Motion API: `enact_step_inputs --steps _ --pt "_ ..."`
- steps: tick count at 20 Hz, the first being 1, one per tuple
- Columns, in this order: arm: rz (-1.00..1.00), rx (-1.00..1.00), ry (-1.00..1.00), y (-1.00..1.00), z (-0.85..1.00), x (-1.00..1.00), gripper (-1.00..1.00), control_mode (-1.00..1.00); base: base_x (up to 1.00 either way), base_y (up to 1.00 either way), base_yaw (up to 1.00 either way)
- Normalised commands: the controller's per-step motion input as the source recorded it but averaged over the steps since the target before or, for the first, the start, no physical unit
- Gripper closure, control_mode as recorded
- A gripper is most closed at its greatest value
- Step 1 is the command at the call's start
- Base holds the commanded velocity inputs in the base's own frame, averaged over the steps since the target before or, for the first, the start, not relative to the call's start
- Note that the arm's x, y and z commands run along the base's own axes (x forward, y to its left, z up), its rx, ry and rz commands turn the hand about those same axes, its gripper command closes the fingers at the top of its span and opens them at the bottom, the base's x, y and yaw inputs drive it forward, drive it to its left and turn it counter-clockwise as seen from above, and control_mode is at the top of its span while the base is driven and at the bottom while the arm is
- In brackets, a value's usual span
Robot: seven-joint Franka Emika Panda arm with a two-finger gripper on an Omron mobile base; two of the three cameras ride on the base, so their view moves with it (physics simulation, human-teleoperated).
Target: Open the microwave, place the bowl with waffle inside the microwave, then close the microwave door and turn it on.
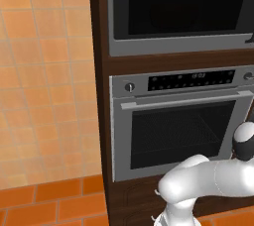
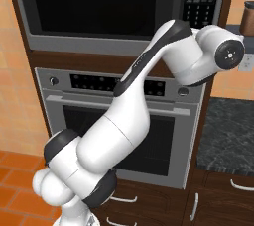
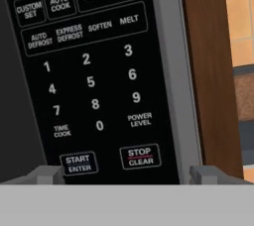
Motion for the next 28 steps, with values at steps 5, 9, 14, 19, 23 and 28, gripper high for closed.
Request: enact_step_inputs --steps 5,9,14,19,23,28 --pt "0.0 0.0 0.0 0.0 -0.07 0.13 -1.0 -1.0 0.0 0.0 0.0" --pt "0.0 0.0 0.0 0.01 -0.03 0.23 -1.0 -1.0 0.0 0.0 0.0" --pt "0.0 0.0 0.0 0.02 0.0 0.2 -1.0 -1.0 0.0 0.0 0.0" --pt "-0.05 0.0 0.0 0.11 0.0 0.05 -1.0 -1.0 0.0 0.0 0.0" --pt "-0.08 -0.01 -0.01 0.01 0.0 -0.15 -1.0 -1.0 0.0 0.0 0.0" --pt "-0.07 -0.03 0.0 0.0 0.0 -0.04 -1.0 -1.0 0.0 0.0 0.0"
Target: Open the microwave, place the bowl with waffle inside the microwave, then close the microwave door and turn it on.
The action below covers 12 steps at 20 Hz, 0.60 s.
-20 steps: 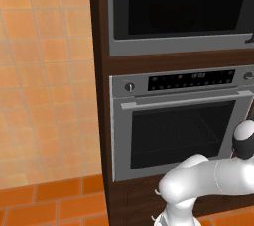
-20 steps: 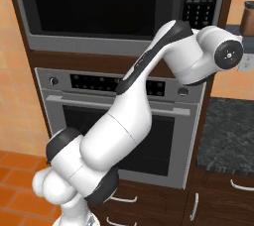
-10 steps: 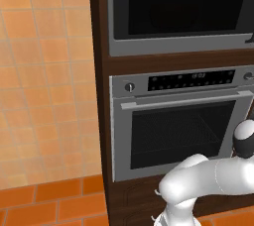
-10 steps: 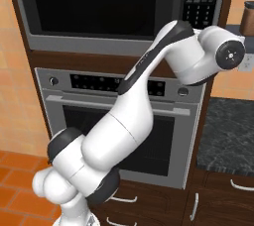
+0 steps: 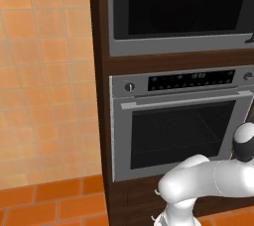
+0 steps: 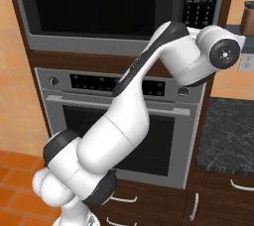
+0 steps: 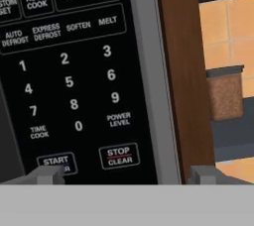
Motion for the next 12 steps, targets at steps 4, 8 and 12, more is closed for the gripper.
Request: enact_step_inputs --steps 4,8,12 --pt "-0.1 -0.04 0.0 0.0 0.0 0.07 -1.0 -1.0 0.0 0.0 0.0" --pt "-0.06 -0.03 0.0 0.0 0.0 0.21 -1.0 -1.0 0.0 0.0 0.0" --pt "-0.01 -0.02 0.0 0.03 -0.01 0.24 -1.0 -1.0 0.0 0.0 0.0"
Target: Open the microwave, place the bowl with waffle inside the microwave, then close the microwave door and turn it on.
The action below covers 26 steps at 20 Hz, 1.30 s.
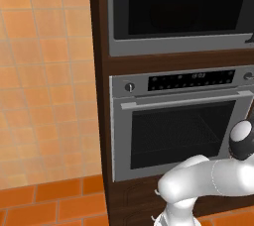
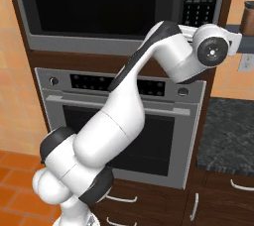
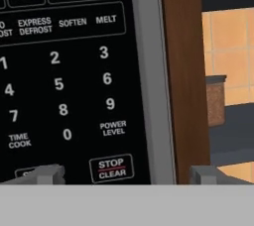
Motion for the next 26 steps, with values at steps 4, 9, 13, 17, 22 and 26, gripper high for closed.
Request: enact_step_inputs --steps 4,9,13,17,22,26 --pt "0.0 -0.03 0.0 0.07 -0.01 0.06 -1.0 -1.0 0.0 0.0 0.0" --pt "-0.01 -0.03 0.0 0.09 -0.02 0.0 -1.0 -1.0 0.0 0.0 0.0" --pt "0.0 0.0 0.0 0.0 -0.11 0.04 -1.0 -1.0 0.0 0.0 0.0" --pt "0.0 0.0 0.0 0.0 -0.06 0.22 -1.0 -1.0 0.0 0.0 0.0" --pt "0.0 0.0 0.0 0.0 -0.02 0.46 -1.0 -1.0 0.0 0.0 0.0" --pt "0.0 0.0 0.0 0.0 -0.07 0.41 -1.0 -1.0 0.0 0.0 0.0"
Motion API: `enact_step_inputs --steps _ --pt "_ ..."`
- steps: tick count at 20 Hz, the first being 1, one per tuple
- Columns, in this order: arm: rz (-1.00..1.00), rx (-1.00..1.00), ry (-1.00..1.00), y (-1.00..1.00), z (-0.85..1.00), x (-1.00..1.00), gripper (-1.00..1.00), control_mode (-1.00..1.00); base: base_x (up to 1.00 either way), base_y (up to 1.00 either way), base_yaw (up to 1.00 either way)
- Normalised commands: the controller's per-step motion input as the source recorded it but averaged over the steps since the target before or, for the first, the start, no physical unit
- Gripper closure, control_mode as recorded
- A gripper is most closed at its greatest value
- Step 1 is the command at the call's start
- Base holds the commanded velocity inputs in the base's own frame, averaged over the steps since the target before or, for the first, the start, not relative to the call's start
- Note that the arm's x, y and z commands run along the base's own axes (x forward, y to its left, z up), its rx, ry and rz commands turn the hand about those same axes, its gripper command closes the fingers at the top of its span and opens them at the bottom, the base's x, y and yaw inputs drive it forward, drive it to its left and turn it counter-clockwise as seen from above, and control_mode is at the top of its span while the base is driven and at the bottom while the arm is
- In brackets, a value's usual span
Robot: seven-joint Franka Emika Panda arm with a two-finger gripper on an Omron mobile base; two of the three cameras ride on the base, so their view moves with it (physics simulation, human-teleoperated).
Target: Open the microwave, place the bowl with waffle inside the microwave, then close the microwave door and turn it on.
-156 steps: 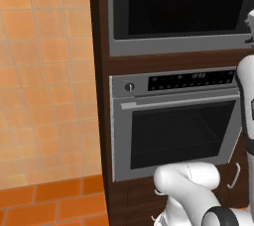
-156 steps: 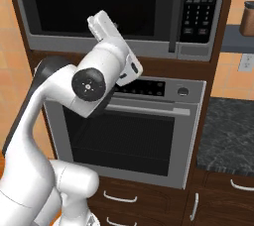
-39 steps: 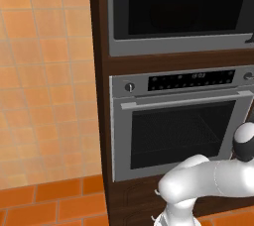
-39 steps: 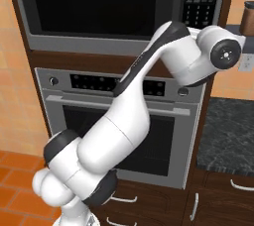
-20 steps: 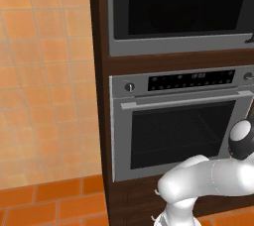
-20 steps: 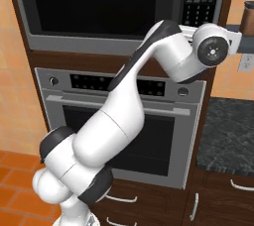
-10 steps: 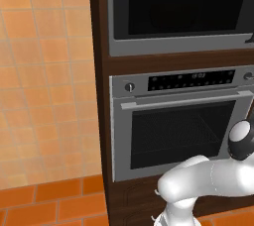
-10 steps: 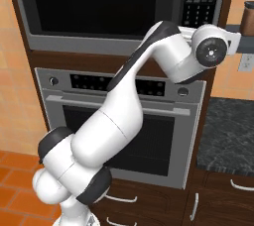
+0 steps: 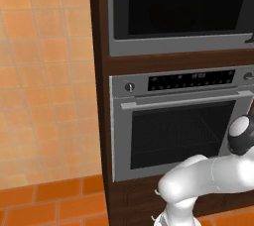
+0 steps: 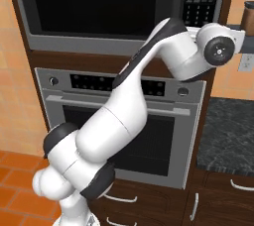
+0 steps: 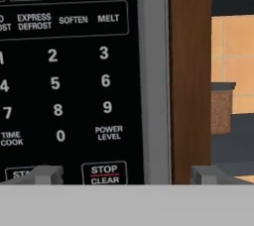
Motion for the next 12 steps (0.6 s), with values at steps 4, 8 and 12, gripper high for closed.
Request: enact_step_inputs --steps 4,8,12 --pt "0.0 0.0 0.02 0.0 -0.11 0.11 -1.0 -1.0 0.0 0.0 0.0" --pt "0.0 0.0 0.0 0.0 0.0 -0.4 -1.0 -1.0 0.0 0.0 0.0" --pt "0.0 -0.05 0.0 0.18 0.0 -0.97 -1.0 -1.0 0.0 0.0 0.0"
